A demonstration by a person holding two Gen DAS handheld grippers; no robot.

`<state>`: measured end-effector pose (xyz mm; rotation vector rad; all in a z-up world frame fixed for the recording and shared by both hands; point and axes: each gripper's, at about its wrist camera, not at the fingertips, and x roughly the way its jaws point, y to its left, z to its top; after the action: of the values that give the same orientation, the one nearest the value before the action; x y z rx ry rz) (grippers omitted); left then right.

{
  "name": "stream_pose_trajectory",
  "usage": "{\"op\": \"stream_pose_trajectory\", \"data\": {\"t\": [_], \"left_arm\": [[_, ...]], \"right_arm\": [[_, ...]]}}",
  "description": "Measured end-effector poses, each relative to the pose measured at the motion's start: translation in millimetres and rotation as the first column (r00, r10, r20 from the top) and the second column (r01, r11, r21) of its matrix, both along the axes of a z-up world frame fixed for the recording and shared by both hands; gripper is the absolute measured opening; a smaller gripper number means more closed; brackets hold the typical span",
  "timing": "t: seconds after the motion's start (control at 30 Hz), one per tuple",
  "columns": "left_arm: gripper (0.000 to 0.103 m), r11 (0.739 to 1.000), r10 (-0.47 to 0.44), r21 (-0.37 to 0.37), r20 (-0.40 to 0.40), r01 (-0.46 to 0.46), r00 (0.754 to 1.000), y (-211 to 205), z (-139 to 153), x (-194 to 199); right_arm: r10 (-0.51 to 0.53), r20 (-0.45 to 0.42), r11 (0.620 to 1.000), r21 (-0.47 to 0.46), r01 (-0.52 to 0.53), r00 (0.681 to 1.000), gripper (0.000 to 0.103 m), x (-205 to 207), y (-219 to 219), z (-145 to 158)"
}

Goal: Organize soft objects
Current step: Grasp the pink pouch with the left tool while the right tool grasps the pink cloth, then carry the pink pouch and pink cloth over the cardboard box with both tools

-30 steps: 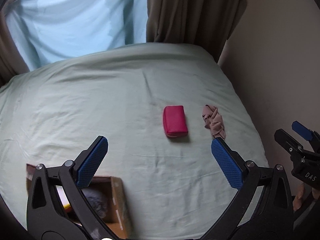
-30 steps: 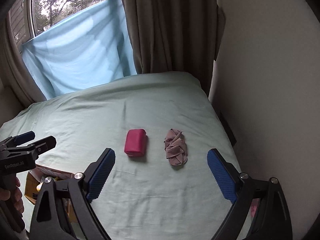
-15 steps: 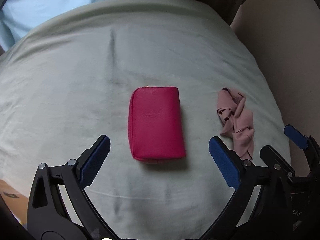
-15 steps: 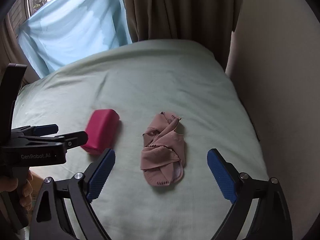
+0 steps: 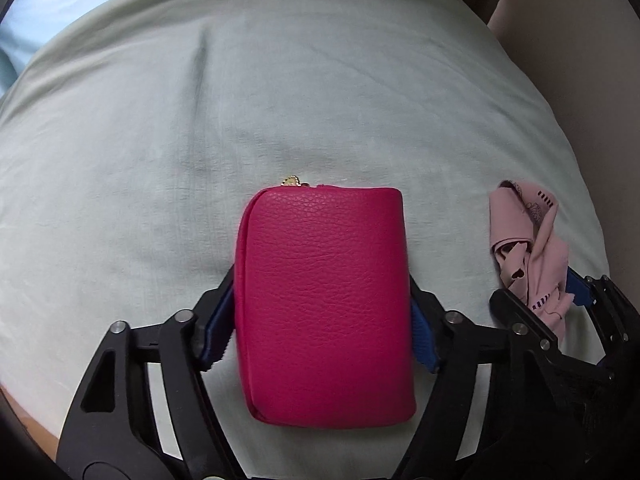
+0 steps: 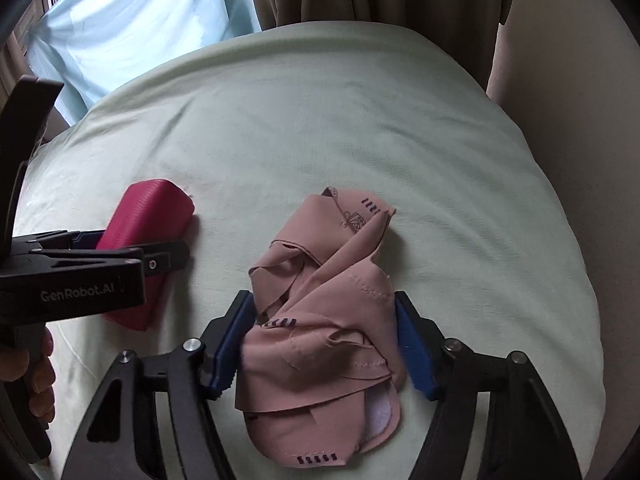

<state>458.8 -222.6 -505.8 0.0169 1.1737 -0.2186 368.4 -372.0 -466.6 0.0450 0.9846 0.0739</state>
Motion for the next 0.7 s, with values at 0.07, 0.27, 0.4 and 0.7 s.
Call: {"op": "stream_pose_trajectory", "data": {"t": [0.07,0.27,0.4,0.7], "left_arm": [[0.059,1.000,-0.001,-0.010,-0.003,0.001,1.000,4,1,0],[0.046,1.000,0.001,-0.027,-0.002,-0.001,1.000,8,6,4],[0.045,0.999,0.003,-0.034,0.022,-0.002,1.000,10,14,0],[0.045,0.998,-0.001,-0.063,0.069,0.006,0.998,10,50,-17]], "right_arm": [[0.002,0.004,1.000,-0.018,-0.002,1.000,0.057,0,3,-1],[0.005,0.014,1.000,-0.009,-0.004,1.000,0.043,-4,2,5],[0.006,0.030,1.000,0.005,-0.006,1.000,0.028,-8,2,15],[-0.037,0.061,0.998,0.049,0.034,0.997,0.023,-17,-5,36]]}}
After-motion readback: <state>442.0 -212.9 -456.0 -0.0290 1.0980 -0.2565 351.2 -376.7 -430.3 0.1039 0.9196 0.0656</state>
